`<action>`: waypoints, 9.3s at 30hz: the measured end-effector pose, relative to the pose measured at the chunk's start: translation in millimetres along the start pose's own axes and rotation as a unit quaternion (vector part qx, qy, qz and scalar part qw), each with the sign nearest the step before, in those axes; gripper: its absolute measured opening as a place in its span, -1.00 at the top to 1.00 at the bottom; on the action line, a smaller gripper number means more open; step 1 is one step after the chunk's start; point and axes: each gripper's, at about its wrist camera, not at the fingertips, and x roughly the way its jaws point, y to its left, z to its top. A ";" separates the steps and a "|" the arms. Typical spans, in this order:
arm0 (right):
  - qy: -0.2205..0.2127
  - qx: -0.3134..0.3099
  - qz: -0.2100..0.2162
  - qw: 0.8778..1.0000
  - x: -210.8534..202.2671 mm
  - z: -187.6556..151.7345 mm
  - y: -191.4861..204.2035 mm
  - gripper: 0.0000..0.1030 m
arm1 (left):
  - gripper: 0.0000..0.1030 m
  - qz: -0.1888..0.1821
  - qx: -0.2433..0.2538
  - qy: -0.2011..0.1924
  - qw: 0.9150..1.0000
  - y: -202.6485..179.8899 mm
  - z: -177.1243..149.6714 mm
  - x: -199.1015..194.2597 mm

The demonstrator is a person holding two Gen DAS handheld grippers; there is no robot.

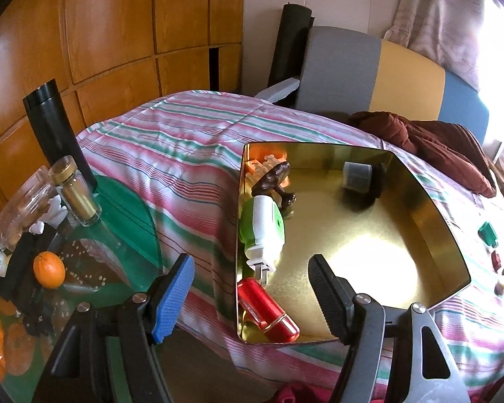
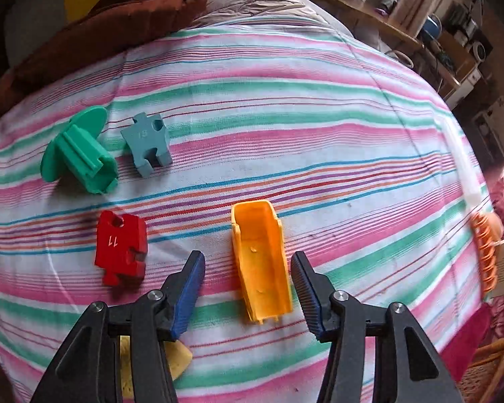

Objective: Organize rigid objects

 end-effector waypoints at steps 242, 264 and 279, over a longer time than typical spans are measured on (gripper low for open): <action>-0.036 -0.255 0.147 0.955 -20.5 -47.7 48.8 0.13 | 0.37 -0.266 0.285 0.062 0.919 -349.6 -76.0 31.3; -0.069 -0.261 0.153 0.951 -17.8 -58.0 56.0 0.12 | 0.37 -0.244 0.216 -0.004 0.945 -280.4 -4.5 -22.8; -0.079 -0.266 0.145 0.950 -19.6 -61.0 58.3 0.13 | 0.37 -0.205 0.119 0.043 0.971 -187.8 16.1 7.8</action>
